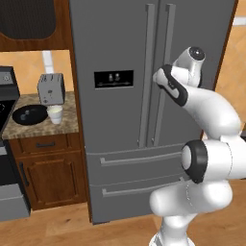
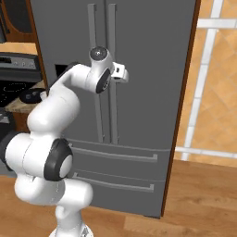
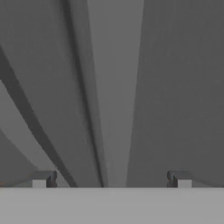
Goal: Grab a lemon wedge from the fridge and one ice cube from the ice bowl, and put them in the glass of lemonade.
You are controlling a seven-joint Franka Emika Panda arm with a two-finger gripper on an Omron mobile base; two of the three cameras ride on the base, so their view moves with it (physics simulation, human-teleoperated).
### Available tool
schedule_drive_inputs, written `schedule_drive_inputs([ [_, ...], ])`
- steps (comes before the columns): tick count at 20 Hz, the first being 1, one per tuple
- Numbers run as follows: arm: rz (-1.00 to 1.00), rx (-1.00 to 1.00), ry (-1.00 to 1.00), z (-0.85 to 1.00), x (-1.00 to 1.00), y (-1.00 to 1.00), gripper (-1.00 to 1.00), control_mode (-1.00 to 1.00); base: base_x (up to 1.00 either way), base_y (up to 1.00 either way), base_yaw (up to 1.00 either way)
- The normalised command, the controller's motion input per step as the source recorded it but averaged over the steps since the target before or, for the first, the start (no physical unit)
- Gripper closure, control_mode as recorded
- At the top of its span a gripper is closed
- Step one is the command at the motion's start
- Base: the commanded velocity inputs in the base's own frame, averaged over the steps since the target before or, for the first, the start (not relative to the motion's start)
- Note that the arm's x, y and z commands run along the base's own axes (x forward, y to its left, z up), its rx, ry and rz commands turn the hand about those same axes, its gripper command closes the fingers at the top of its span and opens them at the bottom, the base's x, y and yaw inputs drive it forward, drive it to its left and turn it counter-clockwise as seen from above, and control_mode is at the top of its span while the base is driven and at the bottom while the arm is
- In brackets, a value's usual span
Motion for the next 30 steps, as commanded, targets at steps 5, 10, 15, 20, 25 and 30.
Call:
schedule_drive_inputs([
  [5,0.0,0.0,0.0,-0.23,0.57,0.0,-1.0,-1.0,0.0,0.0,0.0],
  [10,0.0,0.0,0.0,-0.24,0.46,0.0,-1.0,-1.0,0.0,0.0,0.0],
  [15,0.0,0.0,0.0,-0.05,0.14,0.0,-1.0,-1.0,0.0,0.0,0.0],
  [20,0.0,0.0,0.0,0.0,0.04,0.0,1.0,-1.0,0.0,0.0,0.0],
  [25,0.0,0.0,-0.04,0.0,-0.01,-0.2,1.0,-1.0,0.0,0.0,0.0],
  [30,-0.05,0.0,-0.11,0.0,-0.15,-0.75,1.0,-1.0,0.0,0.0,0.0],
])
